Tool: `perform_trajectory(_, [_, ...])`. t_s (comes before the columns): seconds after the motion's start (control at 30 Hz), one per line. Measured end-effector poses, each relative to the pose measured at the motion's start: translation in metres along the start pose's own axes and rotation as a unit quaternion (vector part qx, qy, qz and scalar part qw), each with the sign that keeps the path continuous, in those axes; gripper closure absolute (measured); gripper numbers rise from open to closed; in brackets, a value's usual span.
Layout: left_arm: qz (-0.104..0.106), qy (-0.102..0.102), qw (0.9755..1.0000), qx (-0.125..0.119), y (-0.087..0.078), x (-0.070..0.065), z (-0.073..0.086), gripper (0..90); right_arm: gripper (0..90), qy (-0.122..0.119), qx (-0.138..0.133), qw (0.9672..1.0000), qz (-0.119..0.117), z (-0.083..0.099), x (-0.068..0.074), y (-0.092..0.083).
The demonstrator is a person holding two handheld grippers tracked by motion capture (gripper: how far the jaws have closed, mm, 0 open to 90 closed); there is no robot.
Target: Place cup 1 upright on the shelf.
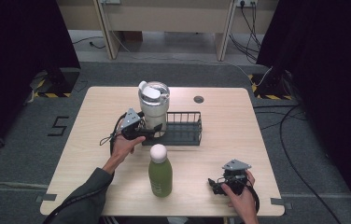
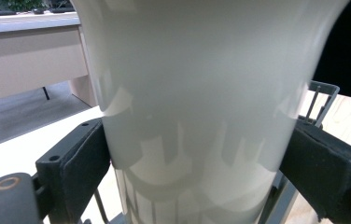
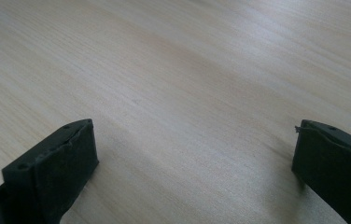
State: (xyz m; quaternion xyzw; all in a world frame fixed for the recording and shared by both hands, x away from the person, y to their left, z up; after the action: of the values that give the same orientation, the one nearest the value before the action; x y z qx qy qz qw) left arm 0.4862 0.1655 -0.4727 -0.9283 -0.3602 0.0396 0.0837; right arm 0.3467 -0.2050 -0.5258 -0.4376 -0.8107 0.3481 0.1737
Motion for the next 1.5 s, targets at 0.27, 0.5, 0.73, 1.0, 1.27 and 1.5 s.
perform_trajectory(0.27, [-0.004,-0.001,1.0000,-0.002,-0.007,0.001,-0.001,11.9,0.3,0.000,0.000,1.0000,0.000,0.000,0.000,0.000])
perform_trajectory(0.5, [-0.013,-0.006,0.9999,-0.003,-0.018,0.001,-0.003,14.1,0.3,0.000,0.000,1.0000,0.000,0.000,0.000,0.000])
perform_trajectory(0.73, [-0.018,-0.008,0.9998,0.000,-0.030,0.003,-0.003,14.4,0.3,0.002,0.000,1.0000,0.000,0.000,0.000,0.000])
perform_trajectory(1.0, [-0.019,-0.018,0.9996,0.007,-0.044,0.001,0.001,14.5,0.3,0.001,0.000,1.0000,0.000,0.000,0.000,0.000])
perform_trajectory(1.27, [-0.014,-0.020,0.9997,0.008,-0.059,-0.005,0.001,14.5,0.4,0.000,0.000,1.0000,0.000,0.000,0.000,0.000])
perform_trajectory(1.5, [-0.011,-0.026,0.9996,0.009,-0.072,-0.009,0.004,14.5,0.3,0.000,0.000,1.0000,0.000,0.000,0.000,0.000])
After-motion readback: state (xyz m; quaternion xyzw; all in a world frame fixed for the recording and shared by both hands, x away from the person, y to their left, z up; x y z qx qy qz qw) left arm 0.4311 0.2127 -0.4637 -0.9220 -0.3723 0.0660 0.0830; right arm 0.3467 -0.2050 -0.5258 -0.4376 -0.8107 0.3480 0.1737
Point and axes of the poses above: each handheld gripper's, and its own axes: y roughly forward along the jaws, z roughly out of its underside, x roughly to its left, the point moved 1 cm from there along y, roughly forward along the jaws, and after that the axes turned 1 degree about z, right-handed, at the moved point
